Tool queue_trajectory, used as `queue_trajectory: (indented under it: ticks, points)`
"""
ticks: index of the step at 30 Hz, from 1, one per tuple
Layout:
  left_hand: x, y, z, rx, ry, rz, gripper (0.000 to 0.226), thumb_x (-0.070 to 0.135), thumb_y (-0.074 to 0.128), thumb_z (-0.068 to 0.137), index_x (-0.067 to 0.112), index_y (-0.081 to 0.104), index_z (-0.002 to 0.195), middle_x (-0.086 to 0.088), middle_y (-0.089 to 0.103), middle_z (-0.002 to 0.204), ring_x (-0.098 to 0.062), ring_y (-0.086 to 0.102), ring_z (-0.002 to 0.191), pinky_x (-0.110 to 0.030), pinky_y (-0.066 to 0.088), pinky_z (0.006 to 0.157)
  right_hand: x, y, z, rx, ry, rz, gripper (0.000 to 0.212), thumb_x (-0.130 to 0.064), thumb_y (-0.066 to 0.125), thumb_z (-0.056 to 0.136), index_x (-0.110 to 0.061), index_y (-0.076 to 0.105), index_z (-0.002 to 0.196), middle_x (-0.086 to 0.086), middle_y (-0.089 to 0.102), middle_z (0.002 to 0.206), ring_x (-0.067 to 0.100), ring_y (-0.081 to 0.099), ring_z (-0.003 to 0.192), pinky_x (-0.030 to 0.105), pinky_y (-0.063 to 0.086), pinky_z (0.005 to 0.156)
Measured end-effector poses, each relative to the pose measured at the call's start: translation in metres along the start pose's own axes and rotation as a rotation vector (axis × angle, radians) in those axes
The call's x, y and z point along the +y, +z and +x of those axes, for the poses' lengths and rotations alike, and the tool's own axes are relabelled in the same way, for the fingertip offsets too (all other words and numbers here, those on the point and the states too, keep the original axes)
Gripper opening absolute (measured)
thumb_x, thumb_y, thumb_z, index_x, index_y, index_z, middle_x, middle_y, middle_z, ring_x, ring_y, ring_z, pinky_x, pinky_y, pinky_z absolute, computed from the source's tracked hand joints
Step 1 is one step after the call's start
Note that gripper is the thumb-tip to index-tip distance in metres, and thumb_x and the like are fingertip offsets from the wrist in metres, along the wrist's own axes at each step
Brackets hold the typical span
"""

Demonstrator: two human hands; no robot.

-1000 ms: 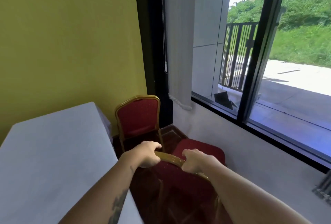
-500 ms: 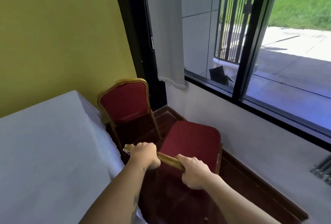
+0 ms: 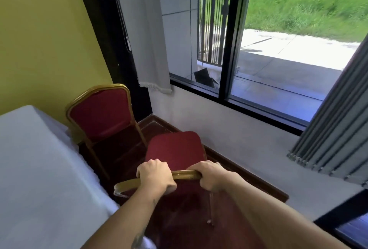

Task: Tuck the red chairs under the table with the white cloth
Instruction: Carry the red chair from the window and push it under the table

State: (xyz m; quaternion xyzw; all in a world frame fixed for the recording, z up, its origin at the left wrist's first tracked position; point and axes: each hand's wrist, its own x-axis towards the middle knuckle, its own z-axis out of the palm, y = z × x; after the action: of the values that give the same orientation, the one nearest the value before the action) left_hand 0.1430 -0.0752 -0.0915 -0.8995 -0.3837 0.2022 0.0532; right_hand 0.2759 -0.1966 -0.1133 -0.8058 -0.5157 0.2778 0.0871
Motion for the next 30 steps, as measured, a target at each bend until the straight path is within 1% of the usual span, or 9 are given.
queue_trajectory:
  ticks: [4, 7, 10, 12, 15, 18, 22, 26, 30]
  points:
    - [0.013, 0.016, -0.011, 0.104, 0.16, -0.094, 0.031, 0.038, 0.062, 0.073, 0.023, 0.067, 0.1, 0.001, 0.068, 0.095, -0.026, 0.067, 0.099, -0.033, 0.053, 0.082, 0.025, -0.002, -0.022, 0.059, 0.134, 0.03, 0.057, -0.007, 0.044, 0.07, -0.043, 0.069, 0.106, -0.012, 0.068, 0.1, 0.024, 0.055, 0.11, 0.044, 0.039, 0.09]
    - [-0.005, 0.037, -0.015, 0.042, 0.242, -0.398, 0.027, 0.036, 0.063, 0.074, 0.03, 0.066, 0.1, 0.006, 0.07, 0.099, -0.021, 0.064, 0.101, -0.029, 0.05, 0.081, 0.045, 0.005, -0.036, 0.217, 0.265, 0.228, 0.051, -0.002, 0.05, 0.076, -0.043, 0.071, 0.099, -0.009, 0.066, 0.1, 0.023, 0.059, 0.105, 0.039, 0.049, 0.089]
    - [-0.037, 0.057, -0.016, -0.101, 0.246, -0.639, 0.032, 0.033, 0.075, 0.066, 0.042, 0.07, 0.097, 0.014, 0.07, 0.081, -0.009, 0.068, 0.081, -0.02, 0.049, 0.067, 0.055, 0.018, -0.051, 0.36, 0.383, 0.546, 0.052, -0.001, 0.061, 0.084, -0.031, 0.067, 0.126, 0.006, 0.066, 0.123, 0.021, 0.063, 0.102, 0.029, 0.052, 0.08]
    - [-0.055, 0.068, -0.017, -0.141, 0.245, -0.648, 0.028, 0.032, 0.072, 0.062, 0.049, 0.067, 0.083, 0.015, 0.07, 0.073, -0.007, 0.069, 0.073, -0.02, 0.049, 0.06, 0.052, 0.031, -0.061, 0.364, 0.436, 0.701, 0.072, -0.008, 0.07, 0.084, -0.025, 0.046, 0.149, 0.012, 0.06, 0.136, 0.019, 0.063, 0.102, 0.026, 0.05, 0.077]
    - [-0.067, 0.081, -0.021, -0.127, 0.209, -0.637, 0.024, 0.035, 0.063, 0.063, 0.056, 0.062, 0.073, 0.013, 0.072, 0.075, -0.013, 0.07, 0.077, -0.024, 0.049, 0.063, 0.032, 0.053, -0.068, 0.326, 0.515, 1.105, 0.08, -0.015, 0.075, 0.084, -0.017, 0.034, 0.152, 0.018, 0.063, 0.136, 0.025, 0.065, 0.109, 0.043, 0.055, 0.088]
    - [-0.066, 0.08, -0.027, -0.128, 0.175, -0.63, 0.016, 0.03, 0.059, 0.068, 0.045, 0.064, 0.072, 0.009, 0.072, 0.077, -0.019, 0.07, 0.081, -0.026, 0.048, 0.064, -0.004, 0.069, -0.064, 0.185, 0.55, 1.406, 0.056, -0.025, 0.07, 0.093, -0.009, 0.047, 0.141, 0.016, 0.062, 0.13, 0.032, 0.061, 0.118, 0.059, 0.055, 0.089]
    - [-0.059, 0.071, -0.037, -0.164, 0.149, -0.598, 0.024, 0.024, 0.056, 0.07, 0.032, 0.071, 0.086, 0.004, 0.07, 0.086, -0.024, 0.069, 0.088, -0.027, 0.048, 0.068, -0.048, 0.081, -0.046, 0.15, 0.517, 1.556, 0.052, -0.036, 0.071, 0.093, -0.008, 0.052, 0.133, 0.017, 0.06, 0.126, 0.034, 0.06, 0.113, 0.062, 0.056, 0.082]
    - [-0.043, 0.066, -0.052, -0.206, 0.153, -0.528, 0.029, 0.026, 0.056, 0.075, 0.026, 0.072, 0.099, -0.003, 0.072, 0.101, -0.027, 0.068, 0.099, -0.033, 0.055, 0.083, -0.07, 0.079, -0.036, 0.266, 0.547, 1.653, 0.06, -0.033, 0.082, 0.084, -0.004, 0.052, 0.127, 0.02, 0.062, 0.121, 0.041, 0.061, 0.106, 0.064, 0.055, 0.078]
    - [-0.026, 0.063, -0.066, -0.225, 0.138, -0.505, 0.042, 0.022, 0.049, 0.073, 0.022, 0.071, 0.109, -0.008, 0.069, 0.113, -0.032, 0.065, 0.108, -0.041, 0.054, 0.093, -0.068, 0.076, -0.034, 0.485, 0.61, 1.64, 0.061, -0.01, 0.078, 0.077, -0.003, 0.038, 0.122, 0.017, 0.062, 0.098, 0.034, 0.07, 0.087, 0.063, 0.061, 0.074]
